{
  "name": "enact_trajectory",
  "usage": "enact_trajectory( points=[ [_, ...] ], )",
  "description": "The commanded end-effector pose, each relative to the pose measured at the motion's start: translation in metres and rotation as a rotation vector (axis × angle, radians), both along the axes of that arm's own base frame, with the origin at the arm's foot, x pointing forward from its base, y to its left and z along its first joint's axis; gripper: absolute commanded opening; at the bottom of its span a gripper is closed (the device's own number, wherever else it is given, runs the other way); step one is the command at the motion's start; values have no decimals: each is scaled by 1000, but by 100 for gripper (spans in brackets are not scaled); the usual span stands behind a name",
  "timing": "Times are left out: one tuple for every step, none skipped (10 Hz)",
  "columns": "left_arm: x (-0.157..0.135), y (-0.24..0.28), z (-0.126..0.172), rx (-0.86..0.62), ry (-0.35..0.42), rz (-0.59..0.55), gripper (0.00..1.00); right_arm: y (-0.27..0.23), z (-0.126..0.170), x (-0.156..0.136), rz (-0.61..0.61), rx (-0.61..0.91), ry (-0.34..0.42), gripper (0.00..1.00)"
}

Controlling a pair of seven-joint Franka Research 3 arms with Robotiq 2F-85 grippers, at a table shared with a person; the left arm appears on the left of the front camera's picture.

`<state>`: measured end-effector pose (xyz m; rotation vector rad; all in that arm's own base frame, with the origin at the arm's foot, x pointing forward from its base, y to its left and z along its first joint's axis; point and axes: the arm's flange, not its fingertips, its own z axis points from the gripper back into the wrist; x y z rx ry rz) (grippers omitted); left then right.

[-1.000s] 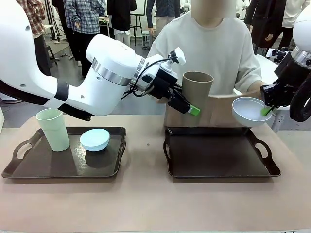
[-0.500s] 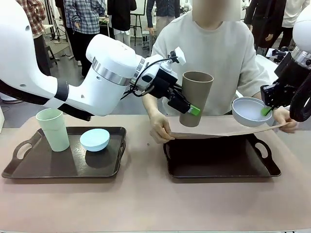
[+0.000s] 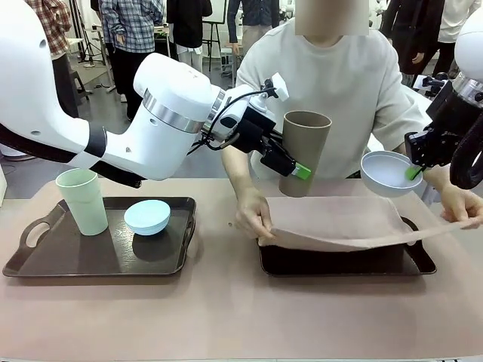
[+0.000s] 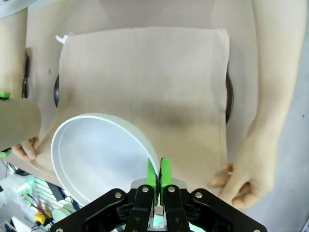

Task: Set up a tray with a mat and arrange the tableware.
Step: Place the Picnic Bowl and Reusable plastic cup back onto the Handle tray in front of the human's position.

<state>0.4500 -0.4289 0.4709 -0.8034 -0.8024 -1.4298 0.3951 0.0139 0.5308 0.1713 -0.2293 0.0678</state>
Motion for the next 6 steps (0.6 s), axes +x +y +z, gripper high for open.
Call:
enact_trajectory(
  points=[
    [1,0,3,-5,-2,-8,0,0,0,2,0,3,-9,0],
    [1,0,3,-5,-2,-8,0,0,0,2,0,3,-9,0],
    [1,0,3,-5,-2,-8,0,0,0,2,0,3,-9,0],
    [1,0,3,-5,-2,-8,0,0,0,2,0,3,-9,0],
    [1,0,3,-5,-2,-8,0,0,0,2,0,3,-9,0],
    [1,0,3,-5,-2,-8,0,0,0,2,0,3,-9,0]
  ],
)
